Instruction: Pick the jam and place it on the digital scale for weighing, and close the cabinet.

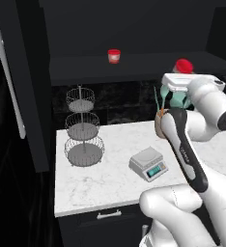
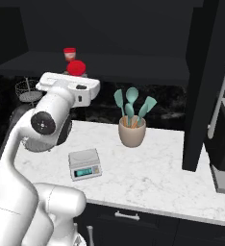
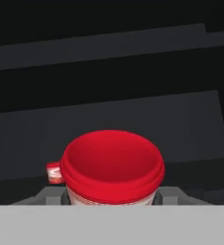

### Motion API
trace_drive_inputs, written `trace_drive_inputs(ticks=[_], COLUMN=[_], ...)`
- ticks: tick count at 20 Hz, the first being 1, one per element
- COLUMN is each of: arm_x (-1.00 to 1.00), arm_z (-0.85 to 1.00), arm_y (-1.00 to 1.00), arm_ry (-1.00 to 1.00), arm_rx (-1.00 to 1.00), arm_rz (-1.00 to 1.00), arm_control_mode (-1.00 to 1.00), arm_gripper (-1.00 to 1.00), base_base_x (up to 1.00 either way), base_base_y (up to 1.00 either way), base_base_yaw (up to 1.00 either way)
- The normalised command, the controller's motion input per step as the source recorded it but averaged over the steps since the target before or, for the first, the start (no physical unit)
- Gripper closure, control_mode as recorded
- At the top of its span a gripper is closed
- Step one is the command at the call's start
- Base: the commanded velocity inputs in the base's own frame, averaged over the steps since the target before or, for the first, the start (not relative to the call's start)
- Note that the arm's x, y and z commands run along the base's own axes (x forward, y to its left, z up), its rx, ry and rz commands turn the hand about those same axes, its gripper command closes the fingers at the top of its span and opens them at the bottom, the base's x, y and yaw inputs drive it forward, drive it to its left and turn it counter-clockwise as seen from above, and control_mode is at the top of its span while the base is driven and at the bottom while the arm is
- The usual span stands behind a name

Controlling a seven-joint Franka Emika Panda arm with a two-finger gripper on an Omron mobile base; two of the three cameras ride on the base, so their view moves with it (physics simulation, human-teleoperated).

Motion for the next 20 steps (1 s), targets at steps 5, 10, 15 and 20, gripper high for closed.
trace_drive_inputs(ticks=[5, 10, 15, 20], arm_x=[-1.00, -0.36, 0.06, 0.41], arm_z=[0.00, -0.40, -0.87, -0.92], arm_y=[-0.43, -0.08, 0.12, 0.12], arm_ry=[0.14, 0.31, 0.17, 0.00], arm_rx=[0.00, -0.12, -0.16, -0.07], arm_rz=[0.17, 0.30, 0.36, 0.22], arm_control_mode=[-1.00, -1.00, -1.00, -1.00], arm_gripper=[1.00, 1.00, 1.00, 1.00], base_base_x=[0.00, 0.00, 0.00, 0.00], base_base_y=[0.00, 0.00, 0.00, 0.00], base_base_yaw=[0.00, 0.00, 0.00, 0.00])
